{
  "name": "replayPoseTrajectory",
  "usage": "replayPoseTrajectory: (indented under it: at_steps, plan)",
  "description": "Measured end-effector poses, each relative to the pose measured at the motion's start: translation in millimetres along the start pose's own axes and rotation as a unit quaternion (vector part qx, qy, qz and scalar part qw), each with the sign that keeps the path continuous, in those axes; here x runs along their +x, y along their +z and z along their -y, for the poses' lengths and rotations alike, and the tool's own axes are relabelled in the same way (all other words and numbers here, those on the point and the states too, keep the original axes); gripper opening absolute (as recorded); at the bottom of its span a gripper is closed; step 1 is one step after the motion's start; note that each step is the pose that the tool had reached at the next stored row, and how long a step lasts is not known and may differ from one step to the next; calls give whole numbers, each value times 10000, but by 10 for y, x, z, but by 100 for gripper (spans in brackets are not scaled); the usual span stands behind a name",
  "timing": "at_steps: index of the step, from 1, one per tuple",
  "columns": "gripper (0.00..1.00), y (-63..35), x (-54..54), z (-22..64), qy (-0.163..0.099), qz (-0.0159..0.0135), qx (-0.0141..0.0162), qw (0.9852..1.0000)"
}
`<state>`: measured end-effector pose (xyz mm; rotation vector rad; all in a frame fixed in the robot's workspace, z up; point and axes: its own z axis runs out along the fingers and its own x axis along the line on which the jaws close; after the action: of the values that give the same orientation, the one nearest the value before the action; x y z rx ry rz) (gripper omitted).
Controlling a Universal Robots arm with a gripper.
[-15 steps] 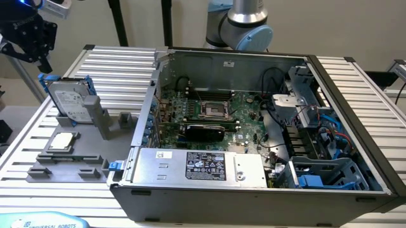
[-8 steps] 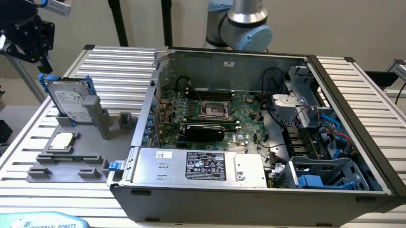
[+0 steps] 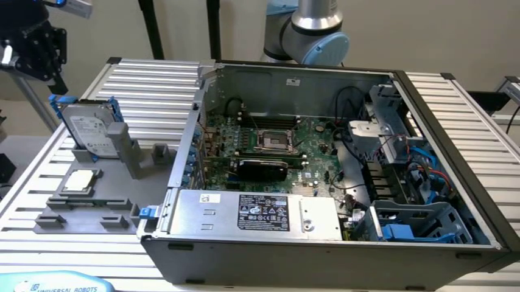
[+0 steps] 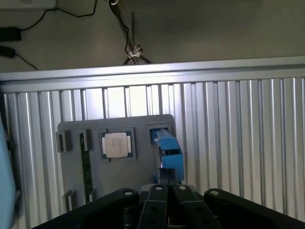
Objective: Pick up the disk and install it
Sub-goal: 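Pick up the disk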
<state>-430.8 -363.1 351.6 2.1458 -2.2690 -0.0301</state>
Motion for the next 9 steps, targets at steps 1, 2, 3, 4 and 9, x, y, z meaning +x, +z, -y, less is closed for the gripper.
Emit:
replayPoseTrajectory:
  at_steps: [1,2,3,4,9]
  plan:
    - [11,1,-1,0,-68,-1,5,10000]
    - [11,2,-2,0,-125,-3,10,9999]
    - [11,4,-4,-1,-177,-4,14,9998]
    - [11,6,-6,-1,-225,-4,19,9997]
    - [11,8,-50,-3,-340,-7,21,9994]
